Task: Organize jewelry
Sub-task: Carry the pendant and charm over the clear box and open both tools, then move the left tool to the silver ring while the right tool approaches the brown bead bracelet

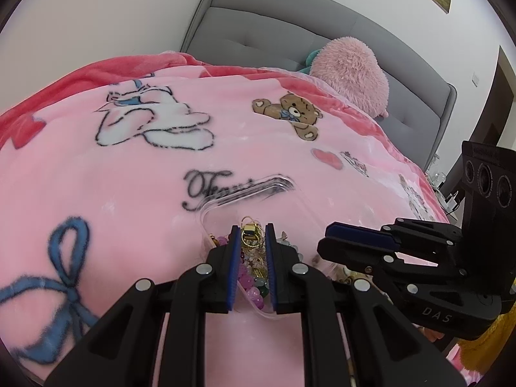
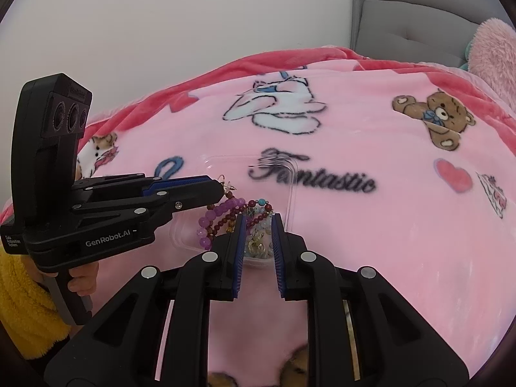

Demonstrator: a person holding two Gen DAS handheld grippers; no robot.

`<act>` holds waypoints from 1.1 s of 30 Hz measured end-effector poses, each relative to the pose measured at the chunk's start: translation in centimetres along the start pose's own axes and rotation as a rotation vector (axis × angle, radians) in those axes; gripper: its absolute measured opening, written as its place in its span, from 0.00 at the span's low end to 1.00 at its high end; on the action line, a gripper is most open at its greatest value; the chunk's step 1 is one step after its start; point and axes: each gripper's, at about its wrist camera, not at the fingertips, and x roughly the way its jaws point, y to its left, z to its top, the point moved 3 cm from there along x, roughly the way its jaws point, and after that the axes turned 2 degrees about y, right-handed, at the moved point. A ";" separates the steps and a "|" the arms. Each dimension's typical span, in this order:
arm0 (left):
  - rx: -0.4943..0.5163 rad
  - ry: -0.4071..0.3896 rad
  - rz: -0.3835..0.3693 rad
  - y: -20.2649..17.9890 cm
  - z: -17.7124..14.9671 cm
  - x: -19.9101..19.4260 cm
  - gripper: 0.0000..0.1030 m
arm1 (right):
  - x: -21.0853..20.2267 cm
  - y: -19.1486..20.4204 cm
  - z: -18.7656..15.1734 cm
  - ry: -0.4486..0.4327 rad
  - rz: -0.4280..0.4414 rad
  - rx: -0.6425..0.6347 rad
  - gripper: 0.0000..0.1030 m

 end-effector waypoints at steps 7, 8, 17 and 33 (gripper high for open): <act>-0.003 -0.001 -0.008 -0.1 0.0 -0.1 0.14 | -1.7 -0.7 -0.2 -0.049 0.012 0.046 0.16; -0.002 -0.003 -0.006 -0.1 -0.1 -0.2 0.15 | -2.0 -0.9 -0.2 -0.055 0.012 0.057 0.16; -0.013 -0.027 -0.008 -0.1 0.0 -0.8 0.30 | -4.6 -4.0 -1.3 -0.104 0.009 0.183 0.17; 0.152 -0.011 -0.139 -6.5 -1.6 -2.3 0.37 | -4.9 -7.9 -4.2 -0.035 -0.073 0.267 0.39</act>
